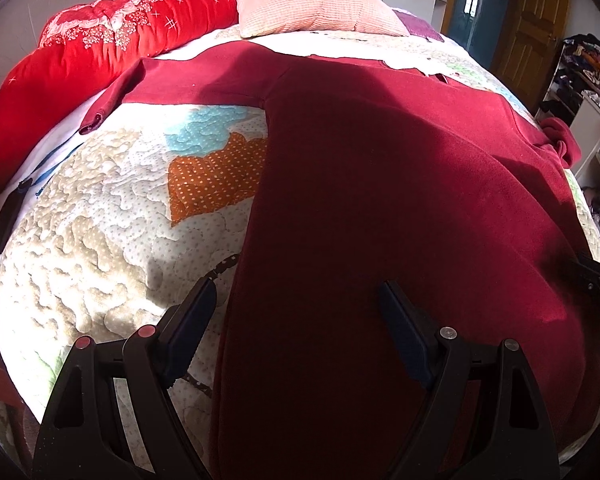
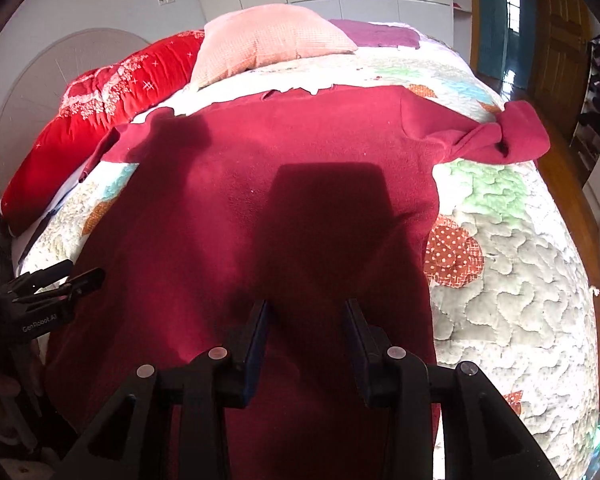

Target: Fold small clothes

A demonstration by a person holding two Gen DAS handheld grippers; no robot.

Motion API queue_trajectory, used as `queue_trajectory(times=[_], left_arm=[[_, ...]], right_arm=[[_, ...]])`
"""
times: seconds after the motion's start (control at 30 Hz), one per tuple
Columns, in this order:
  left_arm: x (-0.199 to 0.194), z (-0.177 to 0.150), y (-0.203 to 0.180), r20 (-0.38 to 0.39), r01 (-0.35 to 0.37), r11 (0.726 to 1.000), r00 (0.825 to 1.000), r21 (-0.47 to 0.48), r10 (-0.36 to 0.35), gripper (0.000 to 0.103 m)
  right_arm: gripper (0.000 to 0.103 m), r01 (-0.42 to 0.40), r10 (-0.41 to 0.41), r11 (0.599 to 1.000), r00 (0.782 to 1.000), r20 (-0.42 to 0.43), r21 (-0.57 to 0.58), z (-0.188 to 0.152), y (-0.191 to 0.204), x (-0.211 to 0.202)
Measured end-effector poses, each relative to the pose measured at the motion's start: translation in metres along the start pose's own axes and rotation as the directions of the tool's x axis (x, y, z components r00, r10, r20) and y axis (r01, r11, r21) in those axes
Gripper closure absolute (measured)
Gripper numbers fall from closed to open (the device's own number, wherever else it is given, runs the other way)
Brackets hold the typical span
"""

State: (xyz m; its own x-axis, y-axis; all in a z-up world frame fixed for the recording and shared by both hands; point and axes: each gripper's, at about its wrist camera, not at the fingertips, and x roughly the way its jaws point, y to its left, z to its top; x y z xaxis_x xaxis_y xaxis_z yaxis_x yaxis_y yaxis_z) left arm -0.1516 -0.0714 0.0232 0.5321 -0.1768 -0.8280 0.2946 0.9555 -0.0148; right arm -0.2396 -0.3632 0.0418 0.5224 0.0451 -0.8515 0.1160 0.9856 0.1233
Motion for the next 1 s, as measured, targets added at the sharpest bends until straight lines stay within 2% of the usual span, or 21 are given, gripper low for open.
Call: queue_trajectory(times=[0.2,0.43,0.57,0.67,0.9,1.0], left_arm=[[0.003,0.003,0.001,-0.003,0.007,1.0,1.0,-0.008,-0.008,0.02],[0.003,0.019,0.004,0.012,0.006,1.0,1.0,-0.009,-0.006,0.02],[0.003,0.04,0.009,0.041,0.009,1.0,0.999,-0.023,-0.008,0.02],[0.005,0.061,0.009,0.069,0.002,1.0,0.998,-0.03,0.0,0.02],[0.035,0.102,0.009,0.051,0.028,0.998,0.998,-0.054,-0.025,0.02],[0.048,0.117,0.007,0.048,0.014,0.999,0.999,-0.035,-0.012,0.02]], right_arm=[[0.067,0.012,-0.012,1.0,1.0,0.0,-0.009,0.004,0.004,-0.001],[0.067,-0.015,0.016,0.999,1.0,0.016,-0.031,0.022,0.02,0.004],[0.067,-0.028,0.029,0.999,0.999,0.028,-0.029,0.039,0.031,0.013],[0.056,-0.041,0.041,0.999,0.999,0.026,-0.001,0.054,0.035,0.025],[0.056,-0.079,0.08,0.996,0.996,-0.038,0.03,0.085,0.041,0.063],[0.056,-0.087,0.086,0.995,0.996,0.027,0.046,0.11,0.04,0.055]])
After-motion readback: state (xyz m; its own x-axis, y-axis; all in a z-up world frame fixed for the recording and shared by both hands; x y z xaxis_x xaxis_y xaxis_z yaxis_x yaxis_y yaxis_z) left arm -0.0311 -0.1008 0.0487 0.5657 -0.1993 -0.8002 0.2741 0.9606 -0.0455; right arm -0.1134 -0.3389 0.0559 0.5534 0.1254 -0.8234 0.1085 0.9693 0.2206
